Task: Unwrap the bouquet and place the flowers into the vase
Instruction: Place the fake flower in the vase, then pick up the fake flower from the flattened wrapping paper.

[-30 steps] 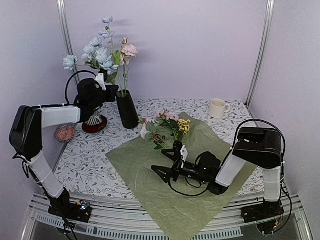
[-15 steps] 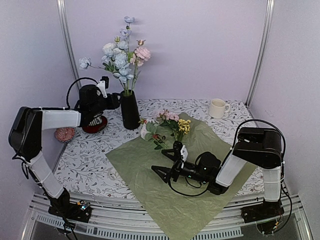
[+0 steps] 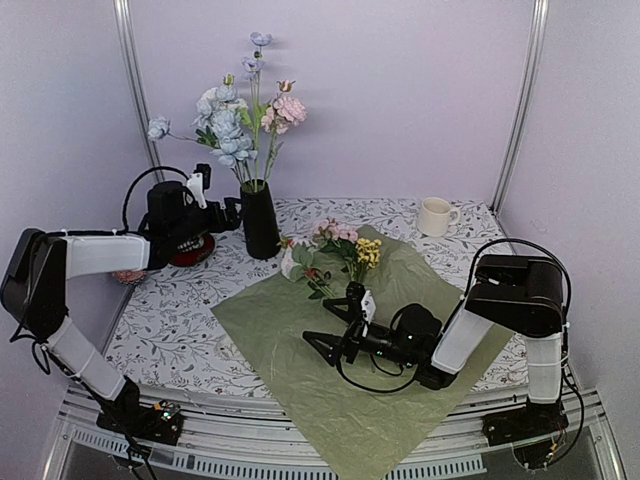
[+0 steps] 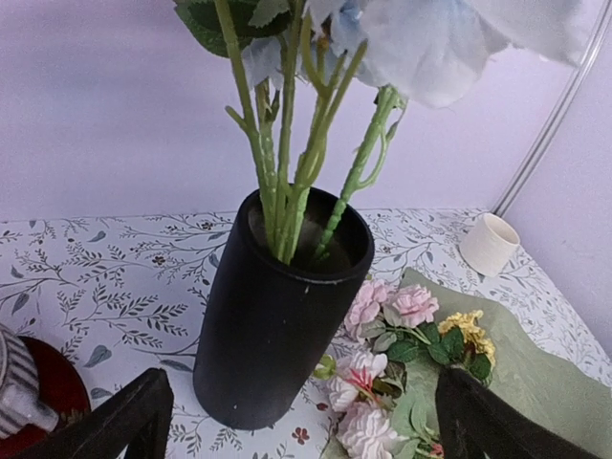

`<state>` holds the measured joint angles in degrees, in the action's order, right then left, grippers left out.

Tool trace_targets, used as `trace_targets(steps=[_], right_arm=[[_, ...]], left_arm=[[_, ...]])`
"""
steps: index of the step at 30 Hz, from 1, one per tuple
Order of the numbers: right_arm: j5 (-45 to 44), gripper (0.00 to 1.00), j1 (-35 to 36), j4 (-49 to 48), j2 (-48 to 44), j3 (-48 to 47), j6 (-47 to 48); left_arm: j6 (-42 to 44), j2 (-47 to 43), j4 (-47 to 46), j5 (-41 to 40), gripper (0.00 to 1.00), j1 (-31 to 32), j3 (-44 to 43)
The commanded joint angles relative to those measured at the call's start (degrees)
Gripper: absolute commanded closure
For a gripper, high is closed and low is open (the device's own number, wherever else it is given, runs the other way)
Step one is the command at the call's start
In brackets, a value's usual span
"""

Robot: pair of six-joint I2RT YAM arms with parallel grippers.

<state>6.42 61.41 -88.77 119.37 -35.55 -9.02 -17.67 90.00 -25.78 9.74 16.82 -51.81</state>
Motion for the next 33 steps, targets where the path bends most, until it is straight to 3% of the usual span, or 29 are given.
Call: trace_targets(steps=[1,21,33], right_arm=[[0.48,0.01,-0.41,-8.0,1.3,0.56,-0.39],[0.64,0.01,-0.41,-7.88,2.04,-0.35,-1.05],[0.94,0.02,-0.45,-5.32,2.31,-1.92,-1.1]], left_arm=[[-0.77,-3.64,-0.11,0.36,0.02,1.11,3.06],[0.01,-21.45,-3.73,-5.5,0.02,6.33,20.7],[1.16,-27.8,-14.56,-8.47,0.02,8.86,32.99]])
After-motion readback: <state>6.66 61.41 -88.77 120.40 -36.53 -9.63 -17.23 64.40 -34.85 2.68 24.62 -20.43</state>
